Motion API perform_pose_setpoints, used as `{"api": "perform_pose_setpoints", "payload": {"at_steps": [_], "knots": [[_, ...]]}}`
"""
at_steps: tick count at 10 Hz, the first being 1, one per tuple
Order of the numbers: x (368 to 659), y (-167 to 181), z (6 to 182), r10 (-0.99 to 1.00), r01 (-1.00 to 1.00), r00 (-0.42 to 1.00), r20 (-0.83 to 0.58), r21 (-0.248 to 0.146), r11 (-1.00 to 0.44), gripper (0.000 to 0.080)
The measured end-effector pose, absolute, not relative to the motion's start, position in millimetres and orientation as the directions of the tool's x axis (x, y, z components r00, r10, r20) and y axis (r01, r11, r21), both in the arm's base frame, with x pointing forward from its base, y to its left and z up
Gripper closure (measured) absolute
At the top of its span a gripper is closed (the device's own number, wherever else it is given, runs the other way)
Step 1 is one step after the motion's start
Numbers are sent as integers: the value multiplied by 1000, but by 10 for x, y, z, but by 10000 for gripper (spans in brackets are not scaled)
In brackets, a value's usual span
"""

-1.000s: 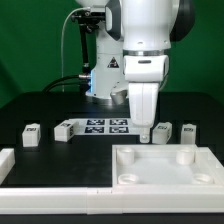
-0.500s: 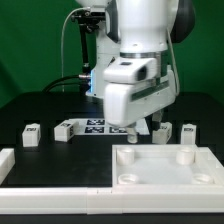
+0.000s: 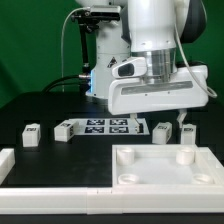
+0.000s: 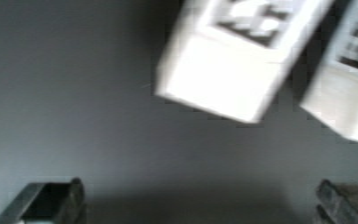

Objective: Assemble one leg

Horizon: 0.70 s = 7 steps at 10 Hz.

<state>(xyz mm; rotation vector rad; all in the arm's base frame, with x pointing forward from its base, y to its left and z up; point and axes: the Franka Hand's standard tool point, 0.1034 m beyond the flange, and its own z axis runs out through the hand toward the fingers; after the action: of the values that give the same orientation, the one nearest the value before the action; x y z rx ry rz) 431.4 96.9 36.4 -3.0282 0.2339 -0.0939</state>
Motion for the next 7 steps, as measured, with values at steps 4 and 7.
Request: {"api": "perform_pose_setpoints", "payload": {"at_steps": [4,7], "knots": [[4217,1262,352,-461,-458,887,-8,-133,-879,150],[4218,1250,346,-439,-437,898,-20,-130,-890,150]]}}
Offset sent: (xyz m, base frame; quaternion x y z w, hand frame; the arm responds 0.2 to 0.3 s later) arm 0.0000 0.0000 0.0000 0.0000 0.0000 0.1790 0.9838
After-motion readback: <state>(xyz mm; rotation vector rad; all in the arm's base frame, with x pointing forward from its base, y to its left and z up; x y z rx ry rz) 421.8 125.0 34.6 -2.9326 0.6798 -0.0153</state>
